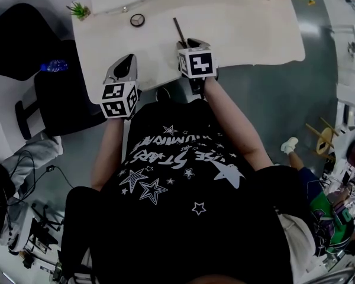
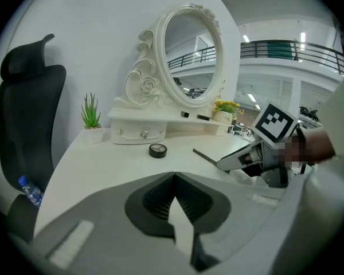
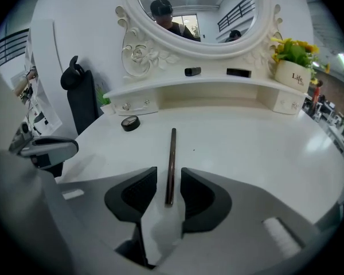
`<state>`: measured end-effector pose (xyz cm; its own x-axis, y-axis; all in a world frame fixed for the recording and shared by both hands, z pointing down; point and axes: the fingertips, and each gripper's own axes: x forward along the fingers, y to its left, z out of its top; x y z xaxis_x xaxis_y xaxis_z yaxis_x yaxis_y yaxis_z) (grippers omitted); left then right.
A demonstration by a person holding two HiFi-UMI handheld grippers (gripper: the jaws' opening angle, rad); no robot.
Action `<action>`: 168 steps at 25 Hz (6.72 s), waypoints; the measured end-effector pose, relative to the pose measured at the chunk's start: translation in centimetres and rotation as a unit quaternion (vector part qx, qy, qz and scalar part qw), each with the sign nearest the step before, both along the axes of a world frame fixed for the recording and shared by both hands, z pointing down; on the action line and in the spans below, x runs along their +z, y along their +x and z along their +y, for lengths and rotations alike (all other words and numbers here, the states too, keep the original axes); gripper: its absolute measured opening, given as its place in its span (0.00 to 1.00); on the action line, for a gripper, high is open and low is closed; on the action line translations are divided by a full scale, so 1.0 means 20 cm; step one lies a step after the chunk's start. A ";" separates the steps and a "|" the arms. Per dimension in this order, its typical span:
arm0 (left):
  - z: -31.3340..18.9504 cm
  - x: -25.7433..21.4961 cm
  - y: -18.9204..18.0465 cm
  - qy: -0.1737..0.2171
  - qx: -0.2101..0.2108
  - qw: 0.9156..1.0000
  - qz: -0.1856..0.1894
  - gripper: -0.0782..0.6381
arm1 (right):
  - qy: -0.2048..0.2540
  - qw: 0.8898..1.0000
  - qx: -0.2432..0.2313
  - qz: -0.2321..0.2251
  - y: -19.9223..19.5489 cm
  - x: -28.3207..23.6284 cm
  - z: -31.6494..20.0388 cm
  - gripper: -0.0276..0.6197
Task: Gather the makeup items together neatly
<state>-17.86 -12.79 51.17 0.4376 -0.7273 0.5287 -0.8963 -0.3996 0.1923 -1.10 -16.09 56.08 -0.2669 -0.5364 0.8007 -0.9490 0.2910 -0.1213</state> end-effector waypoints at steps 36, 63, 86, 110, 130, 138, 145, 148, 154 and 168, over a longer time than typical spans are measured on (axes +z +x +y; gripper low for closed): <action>-0.03 0.02 -0.48 -0.005 -0.123 0.992 0.025 0.11 | 0.039 0.981 -0.187 0.034 -0.80 0.03 -0.50 0.44; -0.06 -0.11 -0.01 0.009 -0.056 0.998 0.014 0.11 | 0.094 0.986 -0.140 0.019 -0.09 -0.31 -0.32 0.43; -0.05 -0.12 0.31 -0.001 -0.048 0.999 -0.009 0.11 | 0.041 0.982 -0.183 0.030 0.21 -0.04 -0.25 0.43; -0.11 -0.11 0.35 0.000 -0.062 0.998 -0.012 0.11 | 0.063 0.978 -0.195 -0.024 0.15 -0.18 -0.38 0.52; -0.37 -0.24 0.14 0.029 -0.094 0.995 -0.006 0.11 | 0.167 0.982 -0.081 -0.038 -0.01 -0.56 -1.01 0.43; -0.42 -0.21 0.09 0.017 -0.086 0.996 -0.002 0.11 | 0.152 0.988 -0.037 -0.022 -0.02 -0.48 -1.11 0.41; -0.39 -0.17 0.07 0.004 -0.075 0.997 0.003 0.11 | 0.126 0.992 0.000 0.012 0.01 -0.44 -1.11 0.30; -0.38 -0.16 0.04 0.002 -0.076 0.997 0.003 0.11 | 0.129 0.991 0.006 0.022 0.02 -0.44 -1.11 0.25; -0.37 -0.16 0.02 0.003 -0.074 0.997 0.009 0.11 | 0.142 0.989 0.011 0.031 0.06 -0.47 -1.12 0.22; -0.27 -0.20 0.06 0.017 -0.042 0.999 0.017 0.11 | 0.168 0.985 0.028 0.020 0.18 -0.57 -0.86 0.22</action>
<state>-16.57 -18.16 47.24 0.3917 -0.7792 0.4893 -0.9201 -0.3306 0.2102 2.53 -33.31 44.65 -0.1999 -0.7857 0.5854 -0.9670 0.2545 0.0113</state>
